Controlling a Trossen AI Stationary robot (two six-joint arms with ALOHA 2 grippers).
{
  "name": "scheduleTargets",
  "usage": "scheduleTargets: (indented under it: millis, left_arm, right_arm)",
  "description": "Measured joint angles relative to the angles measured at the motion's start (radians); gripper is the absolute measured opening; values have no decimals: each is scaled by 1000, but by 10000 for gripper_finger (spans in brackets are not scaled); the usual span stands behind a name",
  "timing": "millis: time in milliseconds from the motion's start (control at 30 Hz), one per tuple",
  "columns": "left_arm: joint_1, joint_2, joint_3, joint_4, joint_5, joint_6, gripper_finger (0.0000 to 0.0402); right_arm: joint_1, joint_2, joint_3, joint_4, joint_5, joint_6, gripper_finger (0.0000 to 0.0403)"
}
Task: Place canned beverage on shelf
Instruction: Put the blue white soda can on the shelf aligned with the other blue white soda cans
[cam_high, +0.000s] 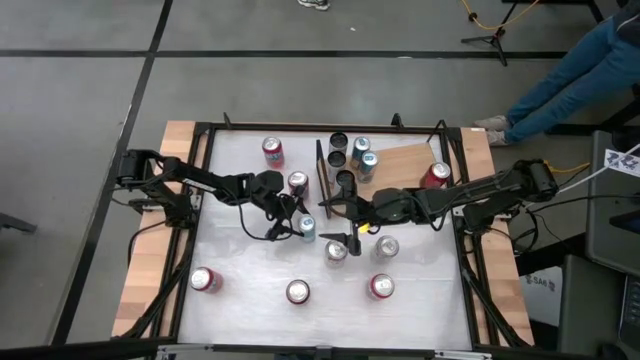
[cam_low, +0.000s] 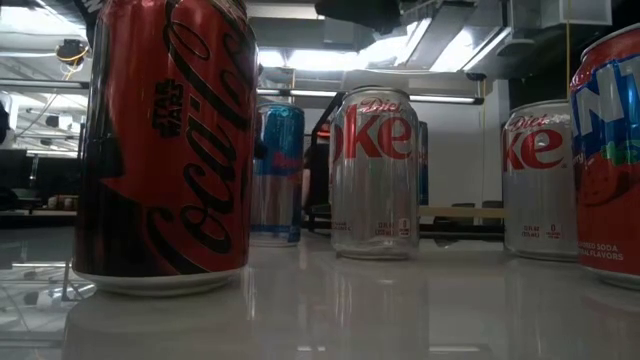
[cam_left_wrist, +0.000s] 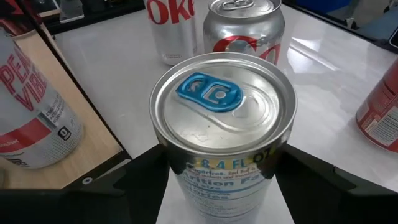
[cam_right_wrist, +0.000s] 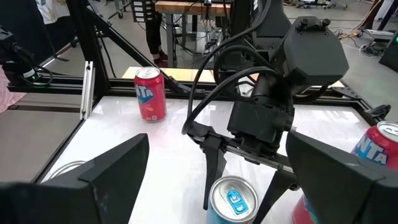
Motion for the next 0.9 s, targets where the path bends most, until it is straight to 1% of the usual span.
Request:
scheduleTargets:
  millis: [133, 367, 533, 800, 900]
  left_arm:
    - [-8, 0, 0, 1, -3, 0, 277]
    - [-23, 0, 0, 3, -36, 0, 314]
    - [-25, -1, 1, 3, -39, 0, 334]
    - [-25, -5, 1, 2, -39, -1, 338]
    - [-25, -14, 2, 6, -39, -28, 338]
  right_arm:
    - [0, 0, 0, 0, 0, 0, 367]
    - [0, 0, 0, 0, 1, 0, 367]
    - [0, 0, 0, 1, 1, 0, 367]
    - [0, 0, 0, 1, 1, 0, 367]
    - [0, 0, 0, 1, 1, 0, 367]
